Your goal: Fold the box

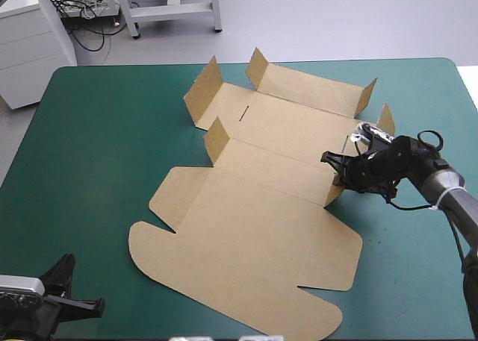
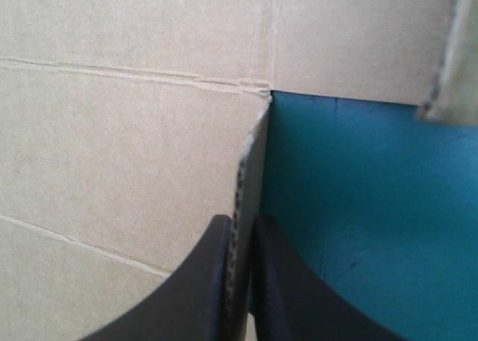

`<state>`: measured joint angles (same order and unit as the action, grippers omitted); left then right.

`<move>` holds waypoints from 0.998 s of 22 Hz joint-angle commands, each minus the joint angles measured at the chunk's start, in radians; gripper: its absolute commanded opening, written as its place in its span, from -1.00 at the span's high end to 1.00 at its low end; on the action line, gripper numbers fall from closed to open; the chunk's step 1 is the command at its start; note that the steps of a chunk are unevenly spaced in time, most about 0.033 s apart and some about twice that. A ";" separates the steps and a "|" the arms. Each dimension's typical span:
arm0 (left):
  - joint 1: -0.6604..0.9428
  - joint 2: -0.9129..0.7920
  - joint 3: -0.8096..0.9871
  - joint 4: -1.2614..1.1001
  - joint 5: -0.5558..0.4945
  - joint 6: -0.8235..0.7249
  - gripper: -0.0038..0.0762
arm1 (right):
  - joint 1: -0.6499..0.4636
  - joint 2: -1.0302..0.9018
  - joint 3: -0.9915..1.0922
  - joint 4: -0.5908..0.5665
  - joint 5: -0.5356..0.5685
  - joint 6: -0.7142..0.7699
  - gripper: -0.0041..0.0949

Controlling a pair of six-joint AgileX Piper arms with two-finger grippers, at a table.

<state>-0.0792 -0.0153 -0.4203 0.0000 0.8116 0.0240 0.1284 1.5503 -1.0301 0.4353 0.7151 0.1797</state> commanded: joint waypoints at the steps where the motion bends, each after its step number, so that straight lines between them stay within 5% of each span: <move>1: -0.001 -0.016 -0.017 -0.011 -0.072 0.000 0.98 | 0.001 -0.034 -0.034 0.020 -0.024 -0.030 0.93; 6: -0.001 -0.016 -0.017 -0.011 -0.072 0.000 0.98 | 0.001 -0.034 -0.037 0.024 -0.024 -0.096 0.93; 9: -0.001 -0.016 -0.017 -0.011 -0.072 0.000 0.98 | 0.003 -0.001 -0.117 0.000 0.065 -0.290 0.93; 13: -0.001 -0.016 -0.017 -0.011 -0.072 0.000 0.98 | 0.003 0.064 -0.234 -0.030 0.145 -0.372 0.93; 22: -0.001 -0.016 -0.017 -0.011 -0.072 0.000 0.98 | 0.040 0.359 -0.845 -0.107 0.531 -0.640 0.93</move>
<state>-0.0792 -0.0153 -0.4203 -0.0059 0.8125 0.0240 0.1389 1.9215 -1.7499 0.3563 1.1947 -0.4023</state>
